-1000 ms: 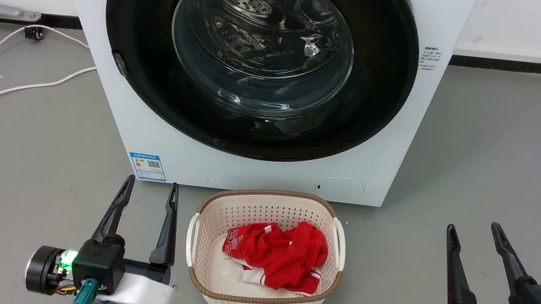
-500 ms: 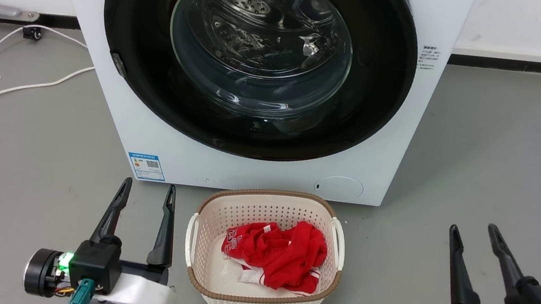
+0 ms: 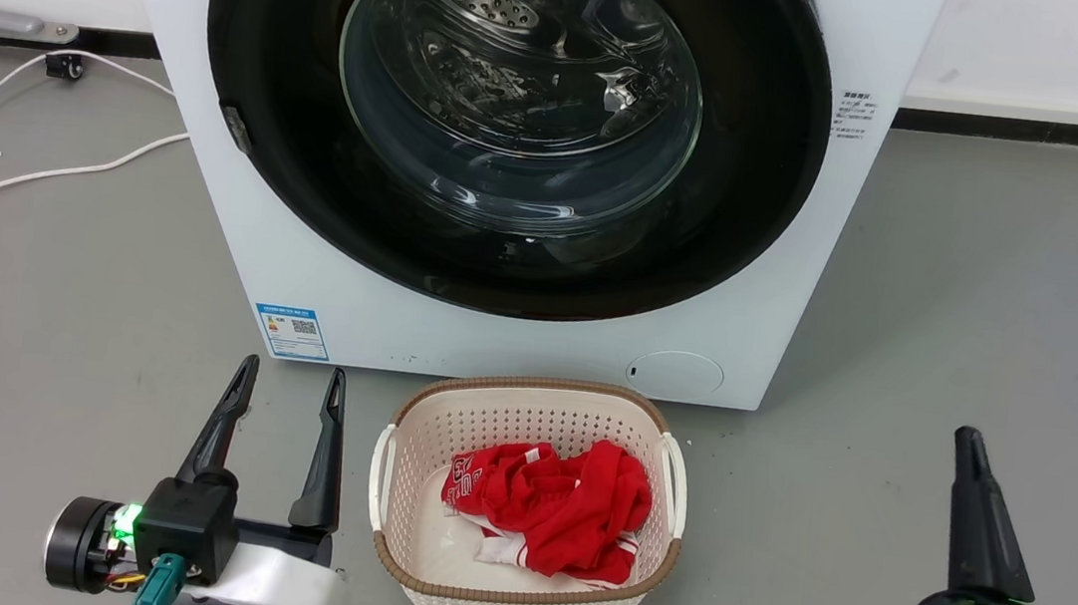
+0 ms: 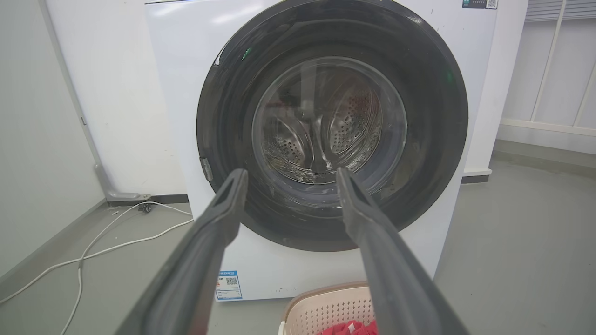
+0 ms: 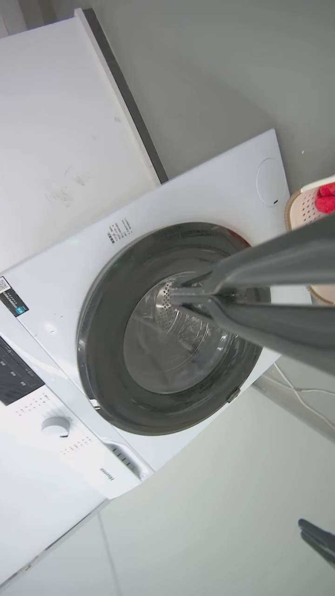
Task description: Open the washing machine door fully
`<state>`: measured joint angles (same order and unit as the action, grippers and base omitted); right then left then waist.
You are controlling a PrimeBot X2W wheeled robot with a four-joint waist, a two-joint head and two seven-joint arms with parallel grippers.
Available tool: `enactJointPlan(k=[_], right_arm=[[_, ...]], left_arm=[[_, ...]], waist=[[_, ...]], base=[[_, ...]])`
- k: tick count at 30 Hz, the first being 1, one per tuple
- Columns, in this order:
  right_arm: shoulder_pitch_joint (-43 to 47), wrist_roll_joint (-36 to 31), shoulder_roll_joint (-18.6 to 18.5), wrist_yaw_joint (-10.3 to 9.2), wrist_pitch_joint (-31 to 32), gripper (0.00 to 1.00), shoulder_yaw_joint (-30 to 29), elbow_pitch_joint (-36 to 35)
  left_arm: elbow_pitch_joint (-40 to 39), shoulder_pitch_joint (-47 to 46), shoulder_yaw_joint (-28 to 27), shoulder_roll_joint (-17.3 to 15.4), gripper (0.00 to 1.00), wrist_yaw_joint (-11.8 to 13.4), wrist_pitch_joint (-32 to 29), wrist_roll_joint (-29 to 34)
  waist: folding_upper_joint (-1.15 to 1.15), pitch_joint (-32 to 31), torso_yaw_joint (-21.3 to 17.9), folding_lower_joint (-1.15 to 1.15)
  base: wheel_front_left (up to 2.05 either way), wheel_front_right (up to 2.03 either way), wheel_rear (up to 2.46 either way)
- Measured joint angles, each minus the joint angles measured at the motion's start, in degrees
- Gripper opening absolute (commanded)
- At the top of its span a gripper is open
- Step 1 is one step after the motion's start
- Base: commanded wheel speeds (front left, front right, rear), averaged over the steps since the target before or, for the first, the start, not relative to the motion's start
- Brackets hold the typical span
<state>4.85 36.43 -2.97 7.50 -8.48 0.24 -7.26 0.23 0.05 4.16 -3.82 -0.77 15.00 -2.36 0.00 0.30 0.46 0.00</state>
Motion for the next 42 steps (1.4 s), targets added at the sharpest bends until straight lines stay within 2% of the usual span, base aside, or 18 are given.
enactJointPlan(k=[7,14,19,28,35,42], right_arm=[[-3.37,31.77,0.07,0.00,-2.75,0.00,-0.33,-0.62],[-12.72,43.26,0.07,-0.01,-0.89,0.00,-5.11,3.25],[-21.34,44.19,-1.18,-0.01,0.29,0.00,-9.80,9.78],[-38.76,46.08,-4.98,-0.01,4.60,0.00,-13.67,24.26],[-53.08,46.19,-9.47,-0.01,10.22,0.00,-13.52,36.35],[-64.91,41.74,-14.54,-0.01,20.27,0.00,-8.45,47.99]], left_arm=[[-0.07,0.01,-0.42,0.25,1.00,-0.08,0.00,-0.11],[-0.44,-0.67,-0.83,0.45,1.00,0.35,0.05,-0.34],[-0.55,-2.48,-0.71,0.66,1.00,0.87,0.07,-0.40],[-1.37,-5.56,-0.22,0.81,1.00,1.58,0.07,-0.51],[-2.02,-8.42,0.14,0.85,1.00,2.07,0.05,-0.38],[-2.22,-10.95,0.87,0.88,1.00,2.41,0.05,-0.20]], waist=[[0.00,0.44,-0.26,0.00],[0.00,2.30,-0.76,0.00],[0.00,3.88,-0.60,0.00],[0.00,7.97,-0.12,0.00],[0.00,12.53,-0.05,0.01],[0.00,16.18,0.22,0.01]], base=[[0.00,0.00,0.00],[0.00,0.00,0.00],[0.00,0.00,0.00],[0.00,0.00,0.00],[0.00,0.00,0.00],[0.00,0.00,0.00]])
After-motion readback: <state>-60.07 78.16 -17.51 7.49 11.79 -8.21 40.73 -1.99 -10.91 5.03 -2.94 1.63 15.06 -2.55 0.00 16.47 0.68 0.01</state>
